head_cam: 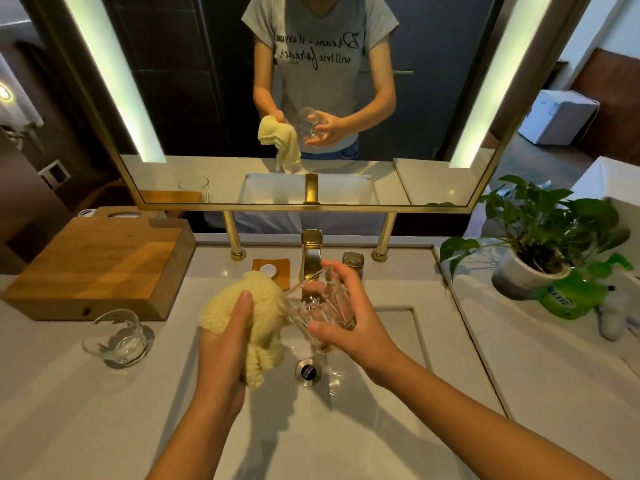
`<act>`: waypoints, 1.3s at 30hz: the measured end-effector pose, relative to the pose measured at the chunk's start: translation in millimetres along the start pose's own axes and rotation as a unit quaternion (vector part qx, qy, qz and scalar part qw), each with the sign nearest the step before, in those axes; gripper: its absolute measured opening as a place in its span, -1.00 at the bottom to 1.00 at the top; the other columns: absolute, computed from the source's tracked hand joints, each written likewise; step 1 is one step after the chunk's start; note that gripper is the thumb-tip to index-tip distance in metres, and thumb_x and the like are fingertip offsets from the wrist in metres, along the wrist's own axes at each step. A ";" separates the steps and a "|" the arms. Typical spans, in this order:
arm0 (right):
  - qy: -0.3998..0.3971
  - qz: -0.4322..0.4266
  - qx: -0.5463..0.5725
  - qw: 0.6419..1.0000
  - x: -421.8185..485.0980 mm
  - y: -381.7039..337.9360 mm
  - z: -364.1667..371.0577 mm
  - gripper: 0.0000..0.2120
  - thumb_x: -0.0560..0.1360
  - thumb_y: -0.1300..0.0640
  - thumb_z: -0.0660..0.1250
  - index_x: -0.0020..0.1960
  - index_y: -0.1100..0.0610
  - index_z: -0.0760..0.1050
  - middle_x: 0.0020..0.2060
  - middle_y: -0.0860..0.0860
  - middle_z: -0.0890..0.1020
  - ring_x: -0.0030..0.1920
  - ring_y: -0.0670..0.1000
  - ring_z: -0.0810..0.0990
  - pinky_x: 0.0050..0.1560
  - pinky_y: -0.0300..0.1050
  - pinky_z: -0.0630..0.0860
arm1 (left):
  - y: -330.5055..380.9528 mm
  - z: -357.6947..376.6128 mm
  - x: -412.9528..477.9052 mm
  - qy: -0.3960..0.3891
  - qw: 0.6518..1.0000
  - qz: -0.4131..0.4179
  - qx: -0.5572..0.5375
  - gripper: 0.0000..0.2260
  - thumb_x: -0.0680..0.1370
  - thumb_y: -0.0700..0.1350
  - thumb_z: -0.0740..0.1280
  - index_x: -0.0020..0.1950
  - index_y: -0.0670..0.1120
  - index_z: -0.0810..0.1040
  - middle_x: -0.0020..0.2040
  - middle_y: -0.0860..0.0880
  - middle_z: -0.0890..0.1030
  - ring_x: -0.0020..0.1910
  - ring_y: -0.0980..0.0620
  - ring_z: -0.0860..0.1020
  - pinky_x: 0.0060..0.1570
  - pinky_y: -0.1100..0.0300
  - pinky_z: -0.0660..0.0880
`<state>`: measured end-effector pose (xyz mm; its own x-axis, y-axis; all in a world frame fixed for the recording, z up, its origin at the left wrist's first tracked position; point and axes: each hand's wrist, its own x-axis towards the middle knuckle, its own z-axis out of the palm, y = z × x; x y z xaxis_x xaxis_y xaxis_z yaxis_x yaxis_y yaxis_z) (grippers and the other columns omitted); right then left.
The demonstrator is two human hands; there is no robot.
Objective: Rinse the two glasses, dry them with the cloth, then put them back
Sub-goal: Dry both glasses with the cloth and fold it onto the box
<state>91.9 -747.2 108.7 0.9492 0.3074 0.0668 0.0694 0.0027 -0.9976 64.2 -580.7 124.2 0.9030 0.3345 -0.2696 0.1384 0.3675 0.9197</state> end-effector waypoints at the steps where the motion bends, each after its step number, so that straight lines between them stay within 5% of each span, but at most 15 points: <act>1: 0.004 -0.016 0.001 1.000 0.6 0.2 2.7 -0.21 0.26 -0.01 0.49 0.40 -0.12 0.21 0.23 0.00 0.55 0.18 -0.01 0.61 0.17 -0.06 0.57 | -1.8 4.0 -4.6 -0.036 0.999 -0.016 -0.011 -0.64 0.46 0.05 0.30 0.19 -0.09 0.55 0.05 -0.17 0.68 -0.05 -0.11 0.66 -0.16 0.09 0.62; 4: -0.006 -0.032 -0.037 0.999 2.8 3.6 15.9 -0.18 0.29 -0.13 0.45 0.44 -0.12 0.13 0.29 -0.01 0.48 0.26 -0.05 0.54 0.24 -0.11 0.51 | -7.4 18.0 -15.6 -0.132 0.987 -0.081 -0.042 -0.51 0.36 0.13 0.29 0.23 -0.05 0.53 0.03 -0.10 0.70 -0.05 -0.02 0.69 -0.21 0.16 0.64; 7: -0.011 -0.011 -0.088 0.996 5.4 8.2 20.6 -0.26 0.38 -0.43 0.20 0.45 -0.17 0.13 0.39 -0.03 0.34 0.39 -0.07 0.36 0.41 0.07 0.35 | -10.9 24.7 -17.0 -0.141 0.979 -0.117 -0.093 -0.41 0.33 0.16 0.30 0.30 -0.07 0.49 0.13 -0.14 0.66 0.08 -0.07 0.65 0.00 0.02 0.62; 11: 0.033 -0.114 -0.255 0.960 9.3 -0.1 10.7 -0.23 0.46 -0.48 -0.14 0.42 0.00 0.28 0.41 -0.07 0.33 0.44 -0.12 0.22 0.45 -0.10 0.18 | -13.3 25.9 -16.2 -0.142 0.983 -0.087 -0.071 -0.53 0.34 0.06 0.33 0.22 -0.07 0.53 0.01 -0.12 0.70 -0.06 -0.06 0.69 -0.25 0.10 0.64; 14: 0.074 -0.240 -0.392 0.885 14.0 -10.5 5.5 -0.50 0.59 -0.26 -0.10 -0.02 0.03 0.48 -0.08 -0.06 0.55 0.02 -0.10 0.47 0.19 -0.03 0.34 | -13.1 29.9 -17.8 -0.158 0.984 -0.078 -0.014 -0.55 0.35 0.09 0.31 0.18 -0.06 0.54 -0.08 -0.08 0.72 -0.10 -0.05 0.69 -0.15 0.02 0.65; 16: 0.104 -0.264 -0.425 0.860 20.7 -13.0 6.4 -0.62 0.62 -0.12 -0.02 -0.27 0.00 0.36 -0.38 -0.12 0.44 -0.30 -0.12 0.38 0.00 -0.02 0.36 | -12.6 33.1 -18.7 -0.165 0.980 -0.110 -0.016 -0.49 0.34 0.16 0.30 0.20 -0.07 0.55 0.00 -0.14 0.71 -0.01 -0.11 0.67 0.04 -0.09 0.59; 19: 0.121 -0.237 -0.296 0.917 28.0 -13.0 11.4 -0.51 0.61 -0.01 0.06 -0.45 0.12 0.36 -0.58 0.02 0.39 -0.50 -0.03 0.32 -0.28 -0.04 0.35 | -14.5 35.0 -18.1 -0.191 0.965 -0.169 -0.062 -0.40 0.32 0.21 0.31 0.25 -0.13 0.54 0.10 -0.21 0.66 0.10 -0.17 0.63 0.17 -0.12 0.51; 21: 0.108 -0.218 -0.201 0.949 25.2 -11.1 14.6 -0.48 0.59 -0.01 0.09 -0.47 0.20 0.39 -0.58 0.10 0.40 -0.52 0.00 0.33 -0.36 0.00 0.30 | -15.2 31.0 -14.9 -0.227 0.947 -0.201 -0.102 -0.39 0.26 0.23 0.44 0.17 -0.13 0.62 0.05 -0.21 0.68 0.04 -0.15 0.65 0.07 -0.06 0.58; 24: 0.071 -0.149 -0.073 0.984 18.0 -11.2 14.9 -0.58 0.56 -0.09 0.11 -0.43 0.03 0.38 -0.52 -0.03 0.40 -0.46 -0.05 0.34 -0.39 -0.05 0.28 | -21.1 22.2 -10.6 -0.315 0.894 -0.264 -0.179 -0.39 0.06 0.10 0.65 0.03 -0.14 0.70 -0.02 -0.21 0.69 -0.04 -0.14 0.67 -0.08 -0.01 0.62; 26: 0.040 -0.119 -0.064 0.990 16.8 -7.2 12.2 -0.62 0.54 -0.13 0.11 -0.42 -0.05 0.36 -0.50 -0.10 0.40 -0.44 -0.10 0.34 -0.37 -0.14 0.30 | -28.4 16.2 -6.3 -0.320 0.888 -0.276 -0.181 -0.36 0.04 0.08 0.66 0.03 -0.17 0.69 -0.02 -0.23 0.68 -0.04 -0.17 0.67 -0.08 -0.02 0.62; 29: -0.012 -0.050 -0.155 0.987 20.6 -5.2 -2.1 -0.51 0.54 -0.23 0.07 -0.45 0.00 0.40 -0.52 -0.08 0.45 -0.46 -0.09 0.42 -0.30 -0.21 0.37 | -31.9 14.6 -7.4 -0.261 0.934 -0.237 -0.066 -0.39 0.17 0.11 0.59 0.11 -0.18 0.63 -0.01 -0.24 0.69 -0.08 -0.16 0.68 -0.19 0.03 0.63; 31: -0.078 0.017 -0.246 0.966 21.2 -11.9 -8.9 -0.37 0.54 -0.31 0.02 -0.43 0.11 0.50 -0.48 -0.01 0.54 -0.41 -0.04 0.52 -0.18 -0.13 0.48 | -35.4 15.5 -7.7 -0.199 0.962 -0.117 0.144 -0.62 0.33 0.06 0.50 0.07 -0.06 0.59 -0.09 -0.16 0.70 -0.21 -0.05 0.69 -0.34 0.14 0.58; 34: -0.165 0.073 -0.362 0.915 18.8 -16.5 -1.8 -0.43 0.53 -0.29 0.13 -0.35 0.13 0.57 -0.44 0.02 0.57 -0.39 -0.03 0.53 -0.18 -0.05 0.51 | -38.2 18.3 -9.1 -0.165 0.905 0.019 0.392 -0.71 0.27 0.06 0.49 -0.07 0.08 0.55 -0.23 0.02 0.67 -0.32 0.12 0.62 -0.40 0.16 0.54; 39: -0.143 0.029 -0.311 0.939 19.6 -12.9 7.3 -0.60 0.57 -0.03 0.25 -0.37 0.15 0.52 -0.48 0.02 0.49 -0.41 -0.07 0.45 -0.26 -0.06 0.44 | -25.2 15.8 -9.7 -0.236 0.922 -0.030 0.306 -0.73 0.40 -0.18 0.46 0.04 0.03 0.50 -0.25 0.01 0.64 -0.46 0.19 0.60 -0.52 0.40 0.42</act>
<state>107.4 -734.2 122.8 0.8423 0.5324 -0.0844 0.2693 -0.5512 -0.7897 58.4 -607.0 108.1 0.9428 -0.1392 -0.3028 0.2660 -0.2333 0.9353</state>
